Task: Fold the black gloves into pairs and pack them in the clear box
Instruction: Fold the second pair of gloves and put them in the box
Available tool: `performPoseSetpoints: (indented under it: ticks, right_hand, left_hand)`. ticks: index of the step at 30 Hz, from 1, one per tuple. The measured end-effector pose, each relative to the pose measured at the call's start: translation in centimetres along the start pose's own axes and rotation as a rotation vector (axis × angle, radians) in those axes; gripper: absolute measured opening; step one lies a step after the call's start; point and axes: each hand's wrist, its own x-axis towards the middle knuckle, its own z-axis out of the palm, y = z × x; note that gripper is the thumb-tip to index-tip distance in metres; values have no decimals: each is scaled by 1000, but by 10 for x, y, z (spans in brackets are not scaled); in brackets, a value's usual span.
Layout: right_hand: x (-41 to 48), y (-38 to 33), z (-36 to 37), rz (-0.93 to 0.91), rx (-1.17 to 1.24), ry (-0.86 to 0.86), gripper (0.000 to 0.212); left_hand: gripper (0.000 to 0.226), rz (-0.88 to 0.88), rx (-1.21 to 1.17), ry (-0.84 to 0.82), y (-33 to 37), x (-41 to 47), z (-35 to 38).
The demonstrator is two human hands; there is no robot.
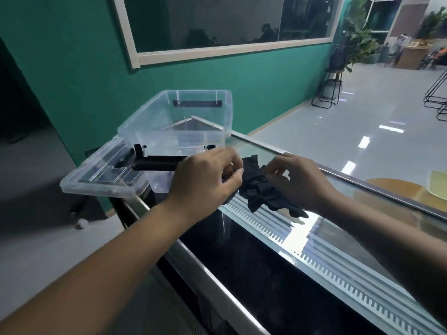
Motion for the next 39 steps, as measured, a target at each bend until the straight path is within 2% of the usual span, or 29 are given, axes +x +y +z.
performPoseSetpoints:
  ticks: [5,9,14,19,24,33,39]
  right_hand:
    - [-32,24,23,70,-14,18,12]
    - [-35,29,31,79,4,37,12]
    - [-16,28,35,82,-26,57,17]
    - [3,17,46,52,-73,12,29]
    - [18,12,65,57,-177,-35,20]
    - [21,8,56,38,-80,199,7]
    - [11,-17,14,-96,-3,224,5]
  left_hand:
    - [9,42,61,3,6,-32,29]
    - [6,-150,-59,-53,8,-58,55]
    - [7,-339,-113,-198,-2,-68,76]
    - [7,-347,-60,-251,-1,-67,78]
    - [9,-360,-70,-254,-1,-66,77]
    - [9,-376,-80,-244,0,-66,77]
    - [7,-406,-101,-230,-4,-67,79]
